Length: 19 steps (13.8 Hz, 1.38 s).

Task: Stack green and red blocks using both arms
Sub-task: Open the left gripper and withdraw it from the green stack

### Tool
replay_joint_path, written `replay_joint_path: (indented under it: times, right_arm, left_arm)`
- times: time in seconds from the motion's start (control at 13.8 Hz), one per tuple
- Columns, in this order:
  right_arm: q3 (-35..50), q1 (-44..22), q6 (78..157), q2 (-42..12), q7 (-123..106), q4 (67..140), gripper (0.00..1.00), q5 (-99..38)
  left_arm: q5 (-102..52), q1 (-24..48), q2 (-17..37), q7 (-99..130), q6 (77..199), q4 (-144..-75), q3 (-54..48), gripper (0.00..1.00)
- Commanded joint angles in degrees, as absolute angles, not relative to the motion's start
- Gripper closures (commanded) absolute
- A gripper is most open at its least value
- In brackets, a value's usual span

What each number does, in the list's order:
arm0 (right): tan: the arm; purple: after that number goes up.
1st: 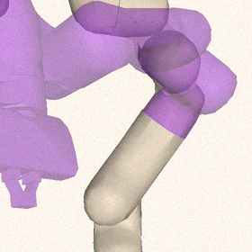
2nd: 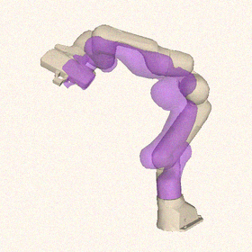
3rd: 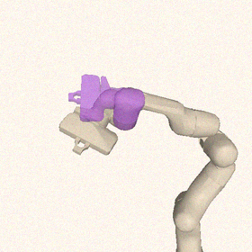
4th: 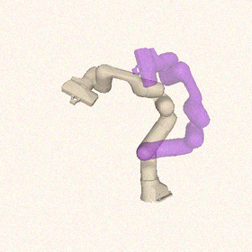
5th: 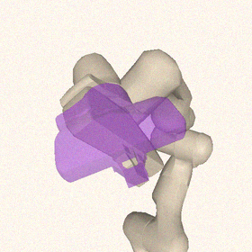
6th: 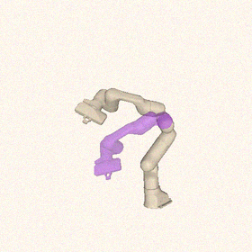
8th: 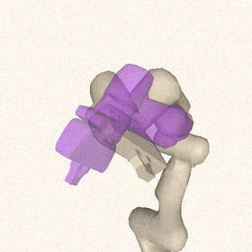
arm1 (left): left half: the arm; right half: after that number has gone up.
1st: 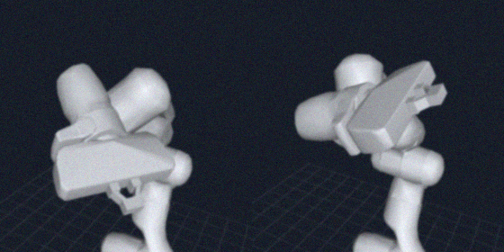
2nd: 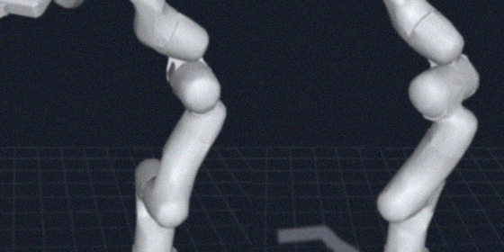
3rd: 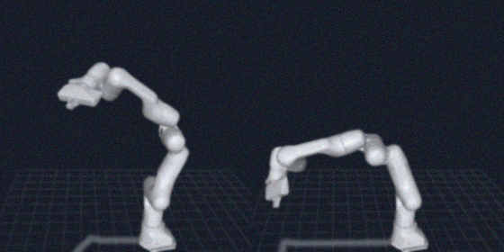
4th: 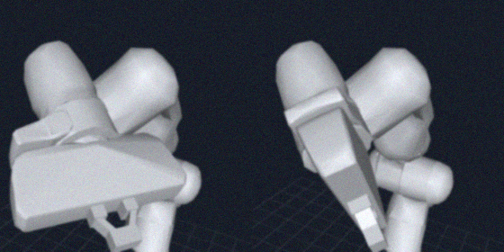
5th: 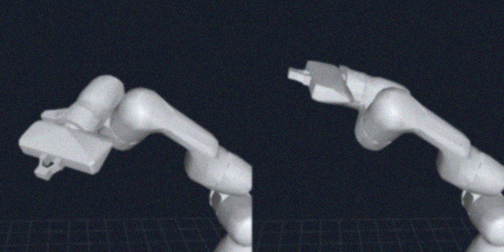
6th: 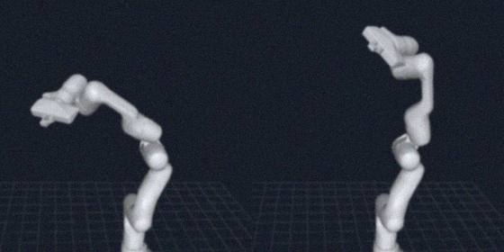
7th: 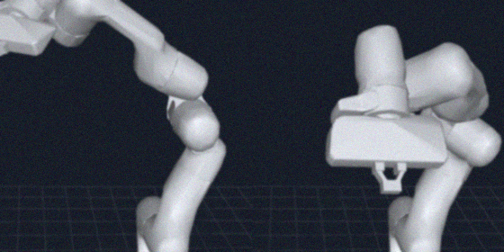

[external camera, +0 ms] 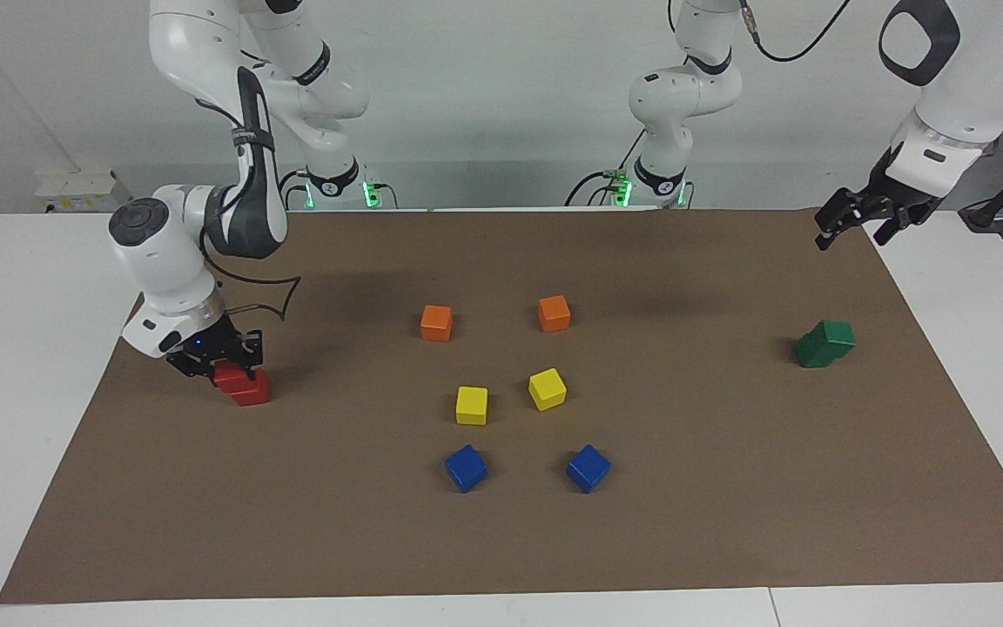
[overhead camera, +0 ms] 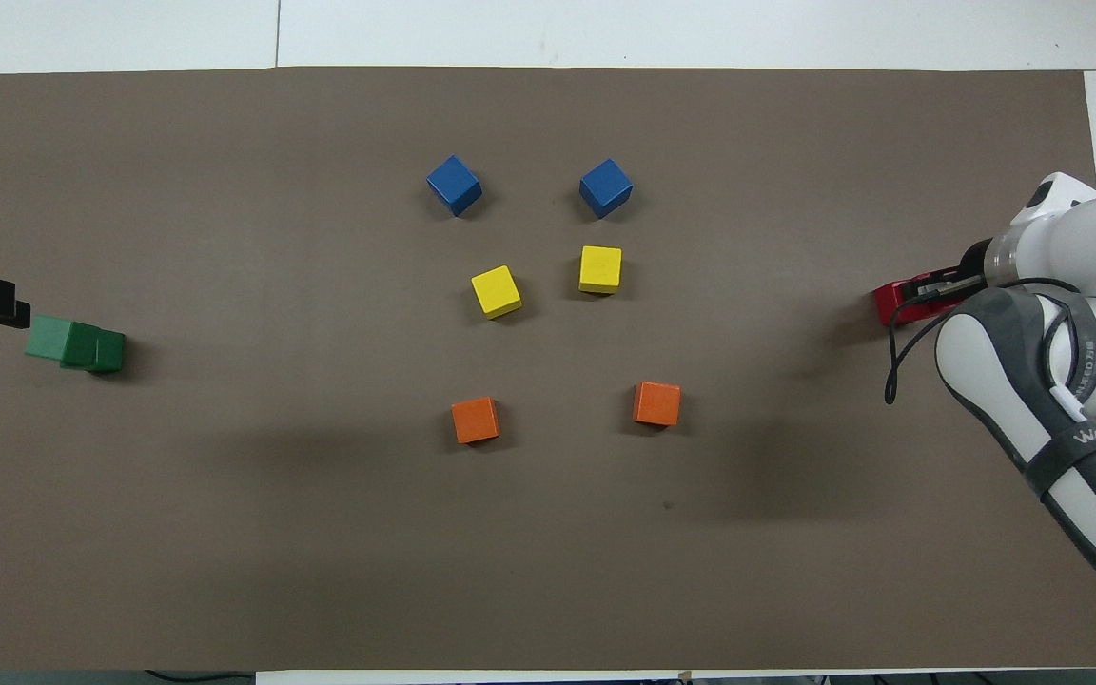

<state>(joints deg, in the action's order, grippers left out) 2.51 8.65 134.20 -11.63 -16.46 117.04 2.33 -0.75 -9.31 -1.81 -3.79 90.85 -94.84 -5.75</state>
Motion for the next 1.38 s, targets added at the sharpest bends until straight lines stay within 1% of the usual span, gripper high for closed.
replay_joint_path:
  times: [0.0, 0.29, 1.02, 1.09, 1.16, 1.31]
  right_arm:
    - [3.08, 8.96, 135.97, -11.87, -17.14, 119.27, 1.0, 1.76]
    - [3.08, 7.92, 135.97, -11.87, -16.7, 119.27, 1.0, 1.76]
    - [2.99, 7.91, 136.05, -11.95, -16.26, 119.18, 1.0, 1.76]
    - [2.99, 7.74, 136.4, -12.13, -15.91, 118.92, 0.61, 1.84]
    - [2.99, 7.82, 137.45, -12.22, -15.91, 118.92, 0.01, 1.85]
    - [2.99, 8.0, 137.03, -12.39, -15.82, 118.48, 0.0, 1.85]
  left_arm:
    - [-0.7, -5.03, -1.58, -2.81, 87.63, -93.52, -2.83, 0.0]
    - [-0.88, -4.22, -2.11, -2.81, 87.45, -93.51, -2.11, 0.0]
    - [-0.7, -4.13, -2.11, -2.9, 87.98, -93.43, -1.85, 0.0]
    - [-0.79, -4.13, -2.11, -2.81, 88.07, -93.43, -1.85, 0.0]
    - [-0.79, -4.22, -2.11, -2.9, 88.15, -93.43, -1.93, 0.0]
    - [-0.88, -4.57, -2.11, -2.99, 89.03, -93.43, -2.02, 0.0]
